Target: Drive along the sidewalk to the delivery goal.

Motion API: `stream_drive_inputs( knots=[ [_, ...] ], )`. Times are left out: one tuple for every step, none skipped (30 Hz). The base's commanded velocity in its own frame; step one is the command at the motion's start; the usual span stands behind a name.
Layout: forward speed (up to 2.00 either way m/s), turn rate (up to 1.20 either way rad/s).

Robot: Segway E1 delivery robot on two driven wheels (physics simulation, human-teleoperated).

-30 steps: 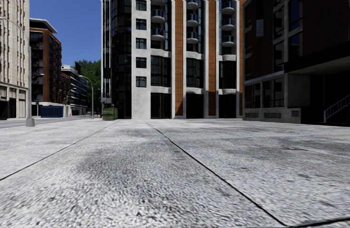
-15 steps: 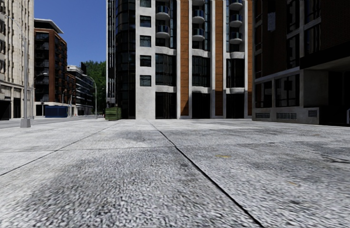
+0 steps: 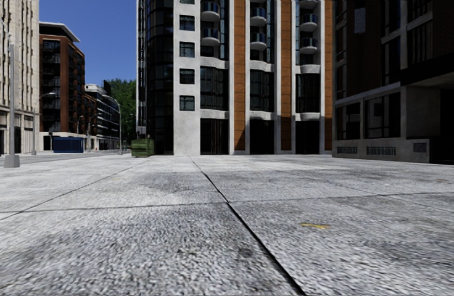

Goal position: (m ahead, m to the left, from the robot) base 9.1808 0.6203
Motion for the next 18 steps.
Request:
stream_drive_inputs(
  knots=[
    [2.0, 0.0],
    [2.0, 0.0],
    [2.0, 0.0],
    [2.0, 0.0],
    [2.0, 0.0],
    [2.0, 0.0],
    [2.0, 0.0],
    [2.0, 0.0],
    [2.0, 0.0],
    [2.0, 0.0],
    [2.0, 0.0],
    [2.0, 0.0],
    [2.0, 0.0],
    [2.0, 0.0],
    [2.0, 0.0],
    [2.0, 0.0],
    [2.0, 0.0],
    [2.0, 0.0]
  ],
)
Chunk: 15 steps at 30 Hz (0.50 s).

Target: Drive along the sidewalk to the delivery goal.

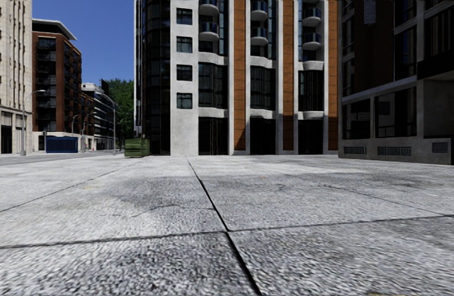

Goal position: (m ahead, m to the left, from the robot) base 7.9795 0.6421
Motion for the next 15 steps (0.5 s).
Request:
stream_drive_inputs(
  knots=[
    [2.0, 0.0],
    [2.0, 0.0],
    [2.0, 0.0],
    [2.0, 0.0],
    [2.0, 0.0],
    [2.0, 0.0],
    [2.0, 0.02],
    [2.0, 0.06],
    [2.0, 0.11],
    [2.0, 0.12],
    [2.0, 0.13],
    [2.0, 0.15],
    [2.0, 0.15],
    [2.0, 0.2],
    [2.0, 0.24]
  ],
)
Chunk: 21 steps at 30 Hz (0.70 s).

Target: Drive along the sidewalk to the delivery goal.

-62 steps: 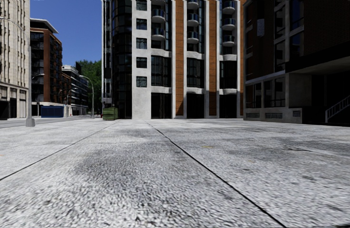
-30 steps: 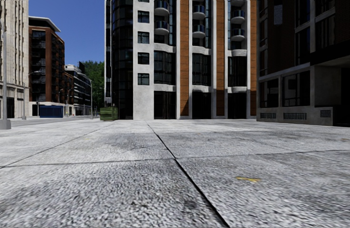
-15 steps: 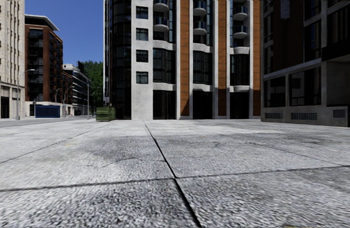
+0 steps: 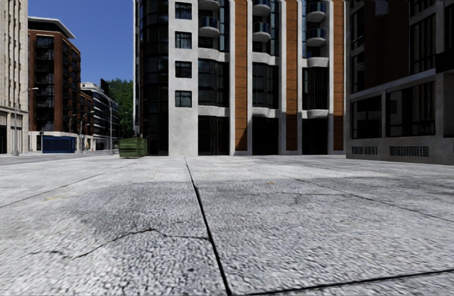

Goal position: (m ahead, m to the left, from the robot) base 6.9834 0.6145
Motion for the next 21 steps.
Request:
stream_drive_inputs(
  knots=[
    [2.0, 0.25],
    [2.0, 0.26],
    [2.0, 0.28],
    [2.0, 0.28],
    [2.0, 0.29],
    [2.0, 0.29],
    [2.0, 0.29],
    [2.0, 0.29],
    [2.0, 0.29],
    [2.0, 0.29],
    [2.0, 0.29],
    [2.0, 0.29],
    [2.0, 0.29],
    [2.0, 0.27],
    [2.0, 0.14],
    [2.0, 0.0],
    [2.0, 0.0],
    [2.0, 0.0],
    [2.0, 0.0],
    [2.0, 0.0],
    [2.0, 0.0]
  ],
)
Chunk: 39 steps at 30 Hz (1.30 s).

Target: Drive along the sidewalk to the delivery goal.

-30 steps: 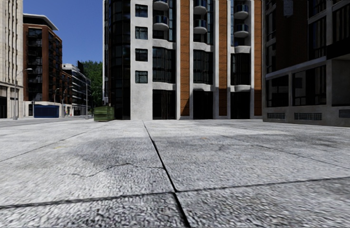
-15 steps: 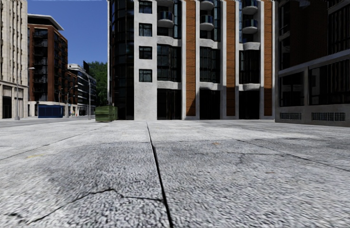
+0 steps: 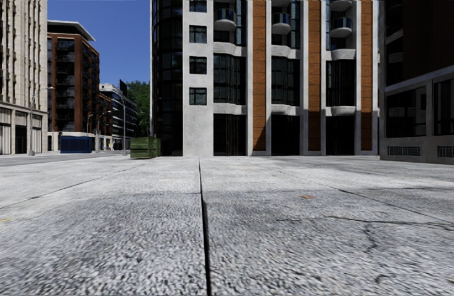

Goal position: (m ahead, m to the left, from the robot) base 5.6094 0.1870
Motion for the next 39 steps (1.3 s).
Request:
stream_drive_inputs(
  knots=[
    [2.0, 0.0],
    [2.0, 0.0],
    [2.0, 0.0],
    [2.0, 0.0],
    [2.0, 0.0],
    [2.0, 0.0],
    [2.0, 0.0],
    [2.0, 0.0],
    [2.0, 0.0],
    [2.0, 0.0],
    [2.0, 0.0],
    [2.0, 0.0],
    [2.0, 0.0],
    [2.0, 0.0],
    [2.0, 0.0],
    [2.0, 0.0],
    [2.0, 0.0],
    [2.0, 0.0],
    [2.0, 0.0],
    [2.0, 0.0],
    [2.0, 0.0],
    [2.0, 0.0],
    [2.0, 0.0],
    [2.0, 0.0],
    [2.0, 0.0],
    [2.0, 0.0],
    [2.0, 0.0],
    [2.0, 0.0],
    [2.0, 0.0],
    [2.0, 0.0],
    [2.0, 0.0],
    [2.0, 0.0],
    [2.0, 0.0],
    [2.0, 0.0],
    [2.0, 0.0],
    [2.0, 0.0],
    [2.0, 0.0],
    [2.0, 0.0],
    [2.0, 0.0]
  ],
)
